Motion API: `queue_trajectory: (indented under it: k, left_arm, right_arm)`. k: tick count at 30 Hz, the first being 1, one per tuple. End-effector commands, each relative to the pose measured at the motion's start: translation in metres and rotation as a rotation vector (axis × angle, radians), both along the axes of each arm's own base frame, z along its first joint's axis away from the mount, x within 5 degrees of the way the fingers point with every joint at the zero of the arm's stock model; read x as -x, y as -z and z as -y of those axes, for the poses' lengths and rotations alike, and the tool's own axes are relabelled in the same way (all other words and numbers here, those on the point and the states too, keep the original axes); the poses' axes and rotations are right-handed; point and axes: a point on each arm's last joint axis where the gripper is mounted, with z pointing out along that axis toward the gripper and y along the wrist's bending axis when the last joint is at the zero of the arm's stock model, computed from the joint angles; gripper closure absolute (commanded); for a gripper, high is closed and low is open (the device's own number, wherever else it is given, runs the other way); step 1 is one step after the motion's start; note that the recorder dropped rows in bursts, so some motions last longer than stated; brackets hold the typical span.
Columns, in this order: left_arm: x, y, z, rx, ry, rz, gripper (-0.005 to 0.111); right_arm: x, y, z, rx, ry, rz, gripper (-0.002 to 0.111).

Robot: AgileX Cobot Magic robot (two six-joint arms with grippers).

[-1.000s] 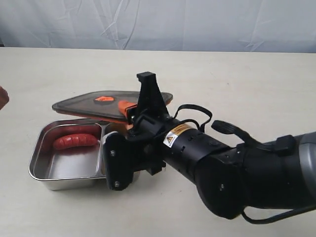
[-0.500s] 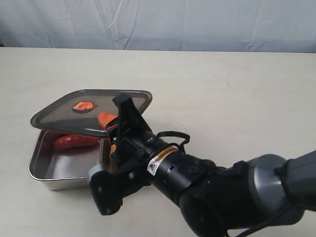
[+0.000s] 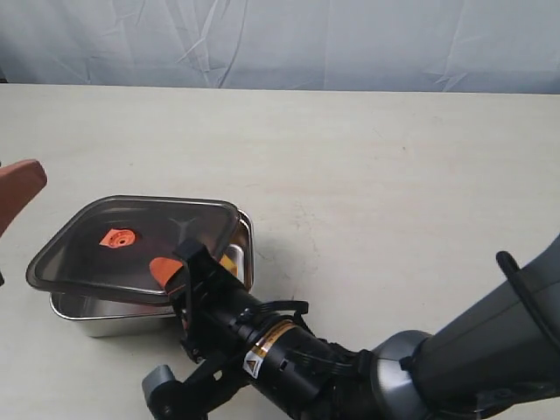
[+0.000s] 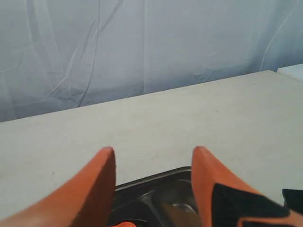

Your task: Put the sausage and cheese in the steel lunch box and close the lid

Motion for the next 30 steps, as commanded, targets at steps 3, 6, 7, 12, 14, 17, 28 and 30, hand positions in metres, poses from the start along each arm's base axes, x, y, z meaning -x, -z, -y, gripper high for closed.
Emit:
queue_trajectory:
  k: [3,6,7,12,14,17,28,30]
  left_arm:
    - [-0.007,0.008,0.003,-0.013,0.01,-0.063,0.059]
    - [-0.01,0.012,0.007,-0.019,0.04,-0.1,0.062]
    - [-0.011,0.014,0.008,-0.022,0.052,-0.112,0.065]
    - [-0.017,0.021,0.012,-0.058,0.078,-0.161,0.083]
    - [-0.017,0.022,0.012,-0.078,0.085,-0.153,0.084]
    - [-0.017,0.022,0.012,-0.105,0.093,-0.138,0.076]
    - [-0.018,0.022,0.012,-0.106,0.085,-0.136,0.068]
    - [-0.018,0.022,0.011,-0.108,0.077,-0.135,0.068]
  right_arm:
    - [-0.009,0.005,0.007,-0.02,0.106,-0.07,0.109]
    - [-0.009,0.006,0.007,-0.027,0.114,-0.084,0.109]
    - [-0.009,0.005,0.007,-0.027,0.112,-0.083,0.109]
    - [-0.01,0.006,0.008,-0.032,0.127,-0.093,0.109]
    - [-0.01,0.006,0.008,-0.033,0.134,-0.095,0.109]
    - [-0.01,0.006,0.008,-0.034,0.134,-0.097,0.109]
    - [-0.011,0.006,0.009,-0.036,0.153,-0.103,0.109]
    - [-0.012,0.006,0.01,-0.041,0.174,-0.111,0.109]
